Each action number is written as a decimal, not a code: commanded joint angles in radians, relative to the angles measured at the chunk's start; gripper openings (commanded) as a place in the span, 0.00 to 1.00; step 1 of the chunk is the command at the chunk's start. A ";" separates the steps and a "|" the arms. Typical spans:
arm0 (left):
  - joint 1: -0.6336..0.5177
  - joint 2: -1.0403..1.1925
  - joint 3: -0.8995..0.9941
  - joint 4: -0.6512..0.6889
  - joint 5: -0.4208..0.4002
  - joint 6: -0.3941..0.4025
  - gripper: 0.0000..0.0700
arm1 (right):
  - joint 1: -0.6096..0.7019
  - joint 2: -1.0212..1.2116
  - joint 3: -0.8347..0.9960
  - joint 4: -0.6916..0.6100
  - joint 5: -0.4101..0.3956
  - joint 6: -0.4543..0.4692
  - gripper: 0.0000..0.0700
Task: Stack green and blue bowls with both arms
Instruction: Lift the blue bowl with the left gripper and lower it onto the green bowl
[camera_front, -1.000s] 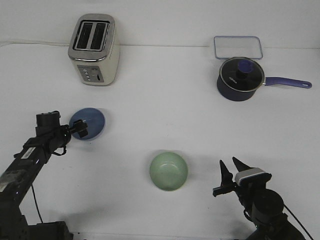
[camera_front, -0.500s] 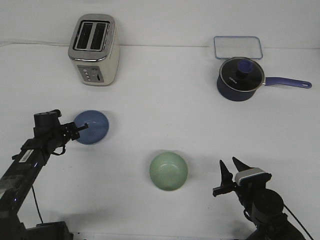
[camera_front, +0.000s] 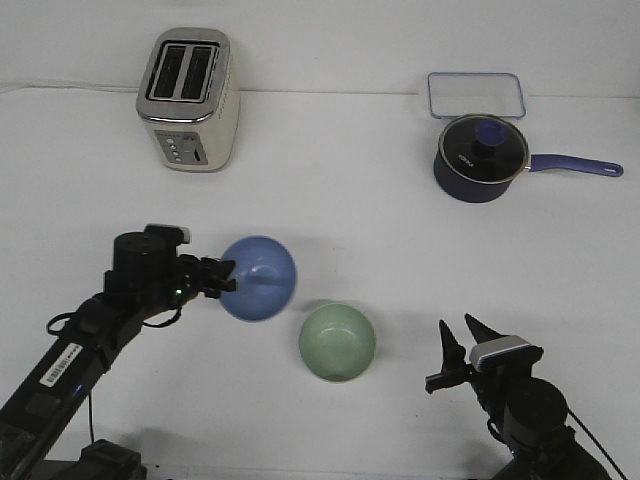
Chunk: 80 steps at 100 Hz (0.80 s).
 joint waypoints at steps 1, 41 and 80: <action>-0.095 0.016 0.015 0.032 0.000 -0.057 0.02 | 0.008 0.001 0.000 0.008 -0.003 -0.008 0.41; -0.422 0.167 0.015 0.123 -0.153 -0.083 0.02 | 0.008 0.001 0.000 0.008 -0.003 -0.008 0.41; -0.440 0.238 0.015 0.161 -0.150 -0.081 0.08 | 0.008 0.001 0.000 0.008 -0.003 -0.008 0.41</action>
